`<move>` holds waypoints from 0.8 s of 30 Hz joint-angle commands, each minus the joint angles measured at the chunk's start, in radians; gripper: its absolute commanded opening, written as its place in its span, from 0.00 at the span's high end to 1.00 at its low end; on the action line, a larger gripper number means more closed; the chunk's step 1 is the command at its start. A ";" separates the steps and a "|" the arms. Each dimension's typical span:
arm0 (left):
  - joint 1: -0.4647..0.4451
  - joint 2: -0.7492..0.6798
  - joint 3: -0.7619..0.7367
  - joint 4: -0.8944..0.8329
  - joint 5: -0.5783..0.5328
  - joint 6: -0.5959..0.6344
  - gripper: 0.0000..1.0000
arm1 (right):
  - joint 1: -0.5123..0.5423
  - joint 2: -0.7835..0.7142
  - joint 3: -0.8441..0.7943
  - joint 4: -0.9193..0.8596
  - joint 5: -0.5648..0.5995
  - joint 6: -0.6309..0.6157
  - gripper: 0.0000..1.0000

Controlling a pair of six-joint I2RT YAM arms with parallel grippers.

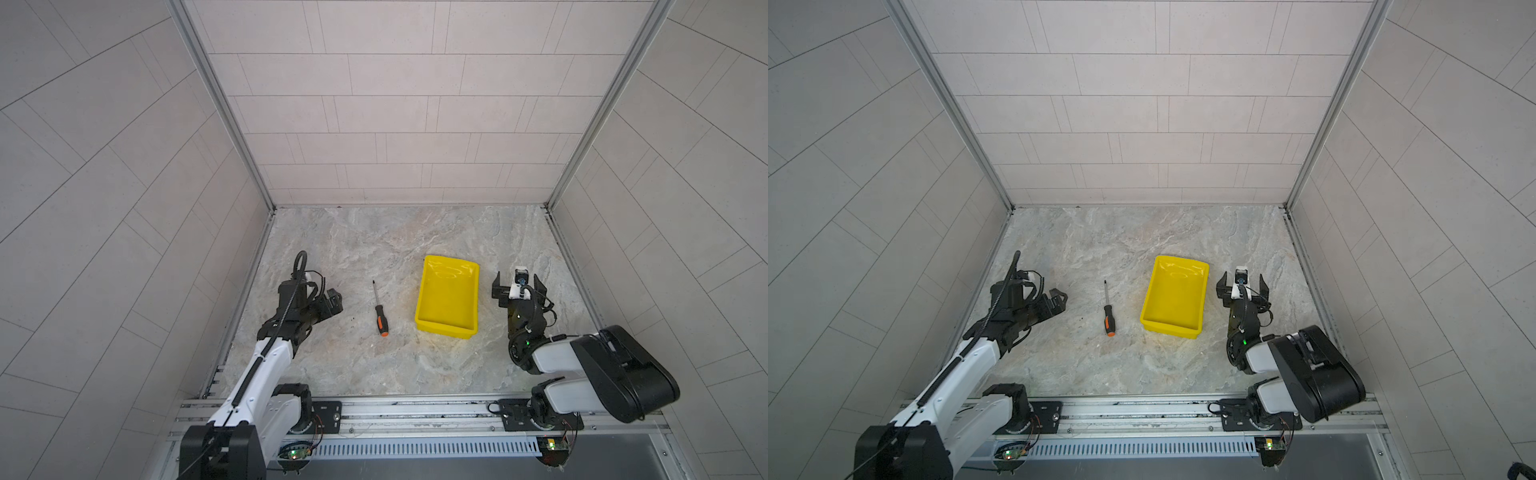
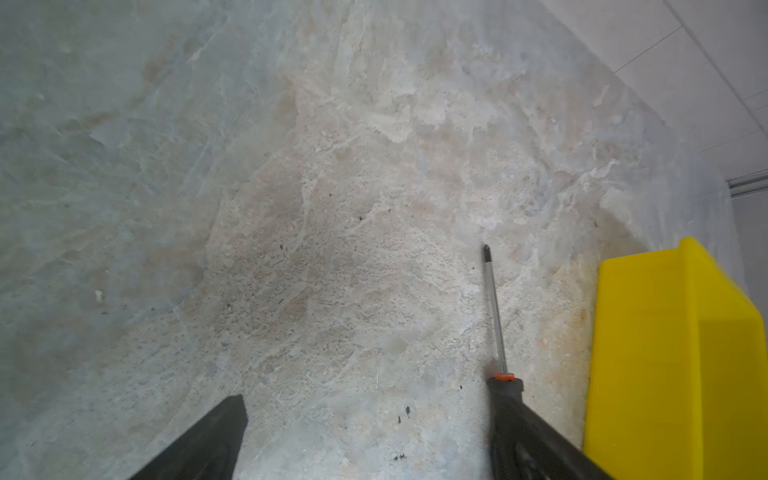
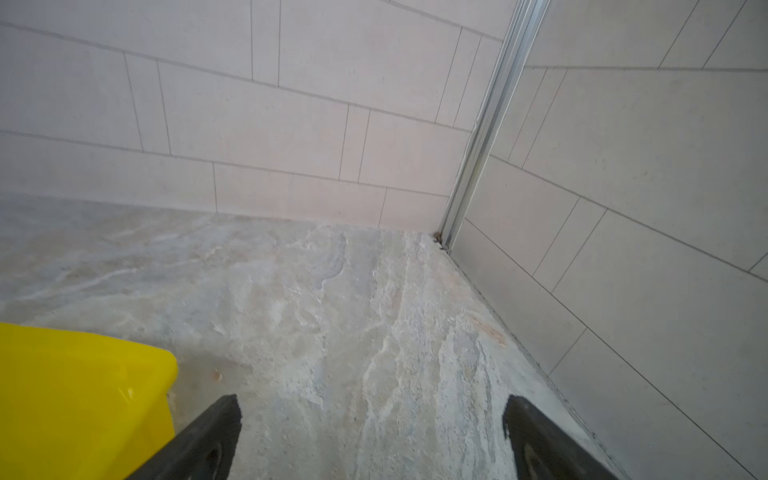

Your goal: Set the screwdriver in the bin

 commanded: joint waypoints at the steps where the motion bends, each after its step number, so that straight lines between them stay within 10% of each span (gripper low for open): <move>1: 0.004 0.054 0.061 -0.077 -0.011 -0.013 0.00 | 0.040 -0.200 0.054 -0.360 0.059 0.004 0.01; 8: 0.006 0.089 0.072 -0.082 0.020 -0.008 0.00 | 0.038 -0.643 0.337 -1.513 0.090 0.548 0.01; 24: 0.019 -0.080 0.027 -0.199 -0.205 -0.113 0.00 | -0.077 -0.768 0.140 -1.485 -0.076 0.716 0.01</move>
